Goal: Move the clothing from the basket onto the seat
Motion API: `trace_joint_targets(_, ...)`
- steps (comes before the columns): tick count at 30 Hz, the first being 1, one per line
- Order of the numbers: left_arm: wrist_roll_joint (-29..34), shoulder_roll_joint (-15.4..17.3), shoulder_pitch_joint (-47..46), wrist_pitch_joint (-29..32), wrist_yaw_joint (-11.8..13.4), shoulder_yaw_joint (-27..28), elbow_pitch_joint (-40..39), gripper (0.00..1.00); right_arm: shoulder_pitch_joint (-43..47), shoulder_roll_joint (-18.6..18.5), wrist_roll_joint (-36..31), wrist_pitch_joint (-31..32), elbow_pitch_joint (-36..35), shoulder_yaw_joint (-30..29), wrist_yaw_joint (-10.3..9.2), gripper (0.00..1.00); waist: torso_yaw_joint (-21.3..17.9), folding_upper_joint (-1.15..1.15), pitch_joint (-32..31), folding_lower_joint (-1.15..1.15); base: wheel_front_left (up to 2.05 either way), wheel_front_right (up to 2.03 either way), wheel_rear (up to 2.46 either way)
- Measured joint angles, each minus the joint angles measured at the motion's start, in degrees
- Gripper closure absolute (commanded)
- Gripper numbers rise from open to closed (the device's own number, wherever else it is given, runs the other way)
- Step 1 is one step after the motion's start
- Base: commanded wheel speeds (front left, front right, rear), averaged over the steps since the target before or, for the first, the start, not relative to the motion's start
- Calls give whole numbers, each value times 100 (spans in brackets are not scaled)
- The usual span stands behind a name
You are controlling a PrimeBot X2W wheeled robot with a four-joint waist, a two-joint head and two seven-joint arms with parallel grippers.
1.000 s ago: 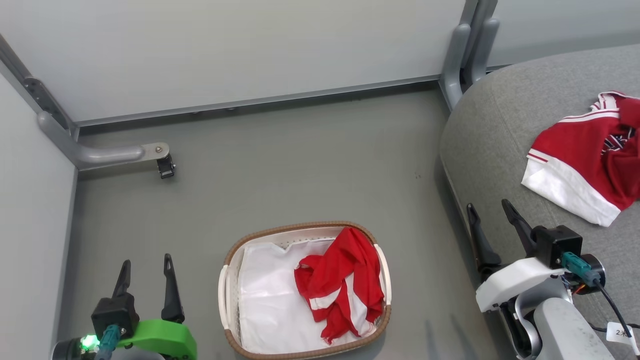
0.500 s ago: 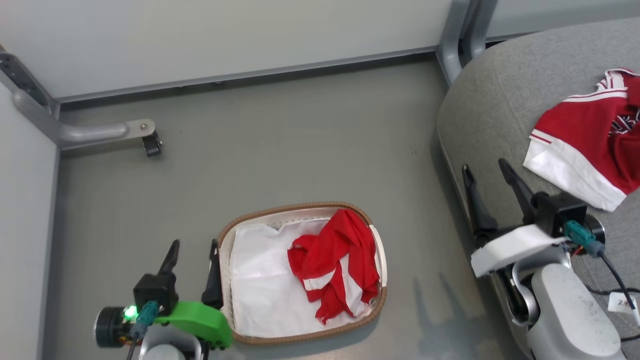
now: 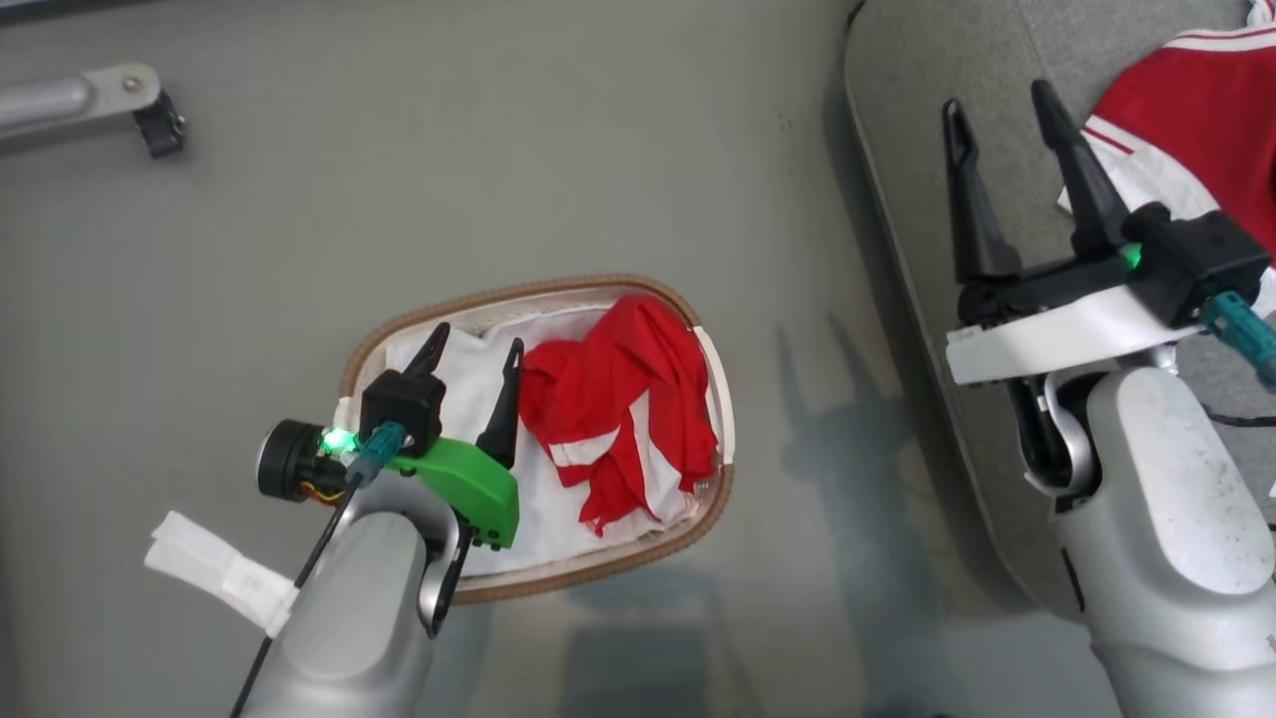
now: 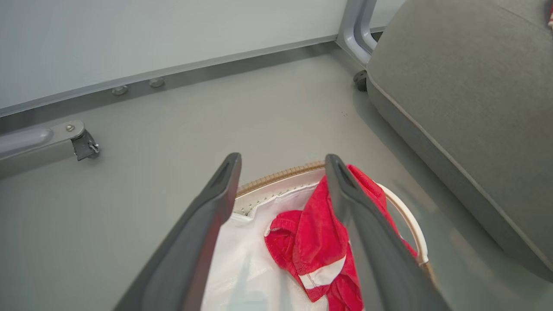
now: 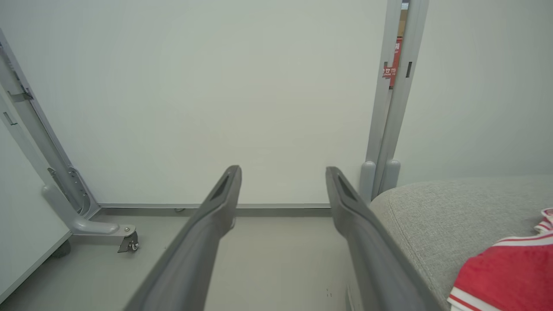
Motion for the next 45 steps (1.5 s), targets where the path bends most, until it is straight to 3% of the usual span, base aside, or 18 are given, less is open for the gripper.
trace_joint_targets(15,55,18,-1389,0,-193,-711,1777,0,-658,202,113,0,-598,-4,-1,0,-549,0,1504,0,0,0,0)
trace_joint_targets(22,-386,10,-1716,0,-196,-1523,2263,0,-856,232,113,0,-737,59,-1,0,-725,0,2052,0,0,0,0)
trace_joint_targets(30,-556,175,-2092,0,-196,-1791,2342,0,-960,294,102,0,-805,12,-1,0,-907,0,2499,1,0,0,0)
trace_joint_targets(45,-536,163,-2678,1,241,-1678,2849,0,-961,343,42,0,-883,-59,-1,0,-984,0,2966,0,0,0,0)
